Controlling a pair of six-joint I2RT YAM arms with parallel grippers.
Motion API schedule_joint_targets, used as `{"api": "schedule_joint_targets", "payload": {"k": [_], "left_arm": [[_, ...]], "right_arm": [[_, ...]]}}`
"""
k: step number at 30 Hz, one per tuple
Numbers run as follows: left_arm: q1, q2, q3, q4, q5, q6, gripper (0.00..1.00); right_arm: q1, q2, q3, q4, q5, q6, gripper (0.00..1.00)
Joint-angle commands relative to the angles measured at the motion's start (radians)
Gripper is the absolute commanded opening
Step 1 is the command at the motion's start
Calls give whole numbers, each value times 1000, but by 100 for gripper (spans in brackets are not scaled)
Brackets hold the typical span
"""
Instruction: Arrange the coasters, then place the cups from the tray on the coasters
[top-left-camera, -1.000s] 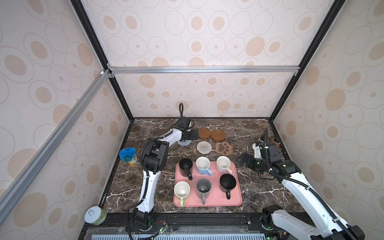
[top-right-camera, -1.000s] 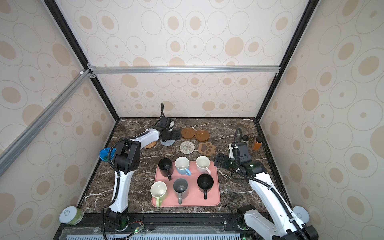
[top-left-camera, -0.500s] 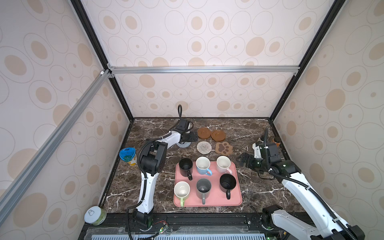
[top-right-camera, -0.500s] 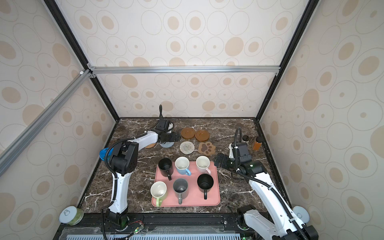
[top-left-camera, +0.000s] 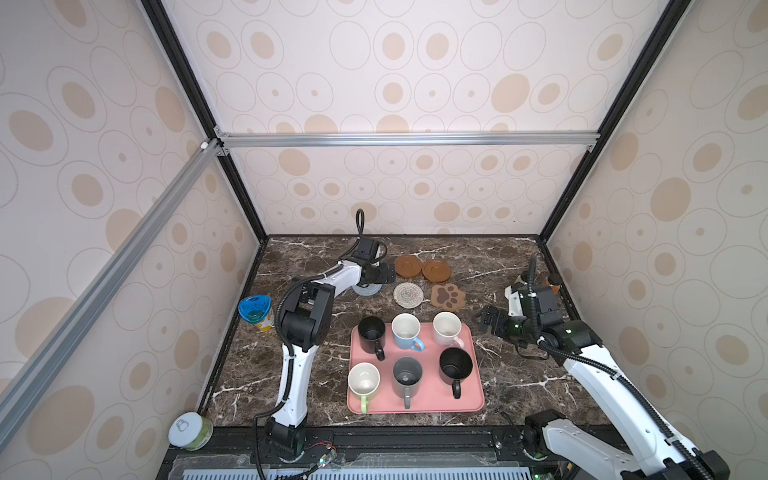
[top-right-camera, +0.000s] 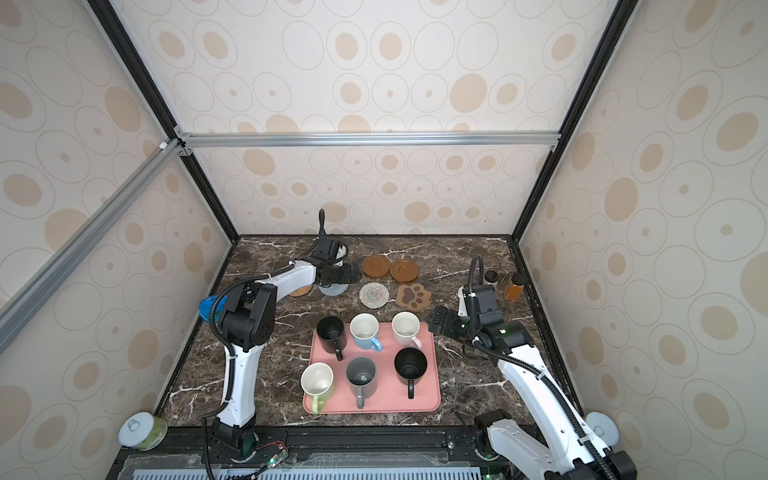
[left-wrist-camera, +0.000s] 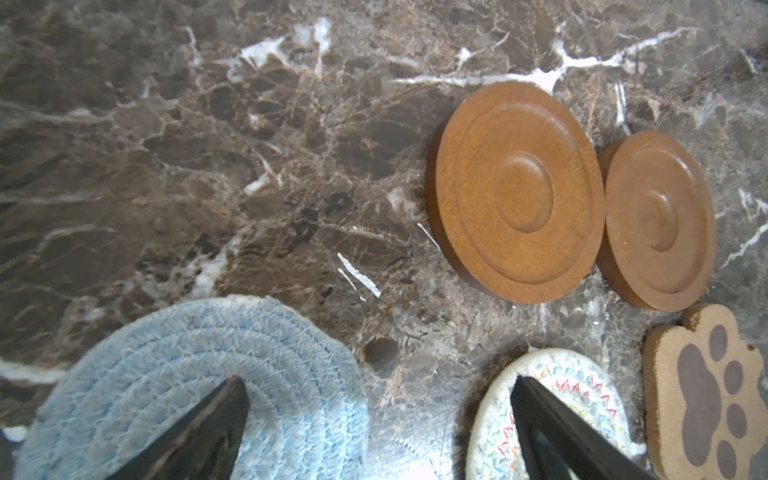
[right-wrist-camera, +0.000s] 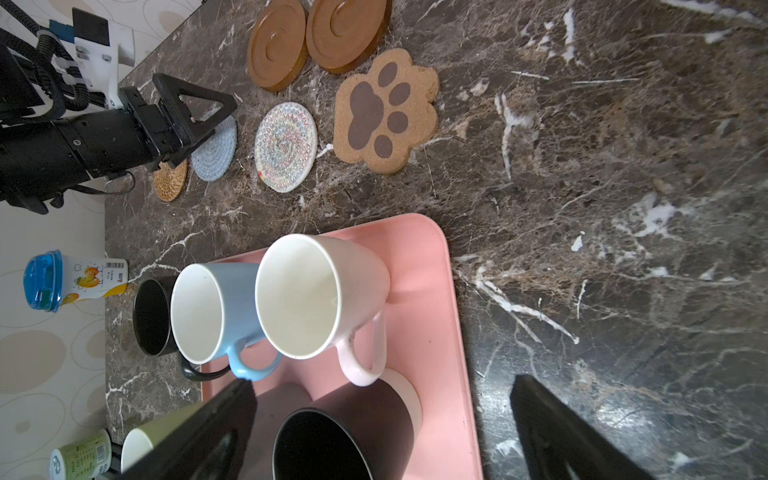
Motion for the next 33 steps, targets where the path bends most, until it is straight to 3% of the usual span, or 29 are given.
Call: {"api": "schedule_joint_targets", "payload": {"k": [1,14,20,23,28,33], "left_arm": [[5,7,39,-45,-16,-3,100],[14,23,133,-67,-14,21,100],[15,-42,140,-66,-5,22,100],[18,-131,64,-36,-3,18,100],[54,-346,-198,78,17,-29,100],[112,-566,-439,138,33,-60,100]], "right_arm": [[8,-2,-8,-9,-3,12,100],[9,-14,-3,-21,4,7,99],[8,25,48,-28,13,-39,99],[7,78,107,-32,10,-83,99],[7,224,251,-30,-31,-160,99],[7,487,467,-35,-112,-196,99]]}}
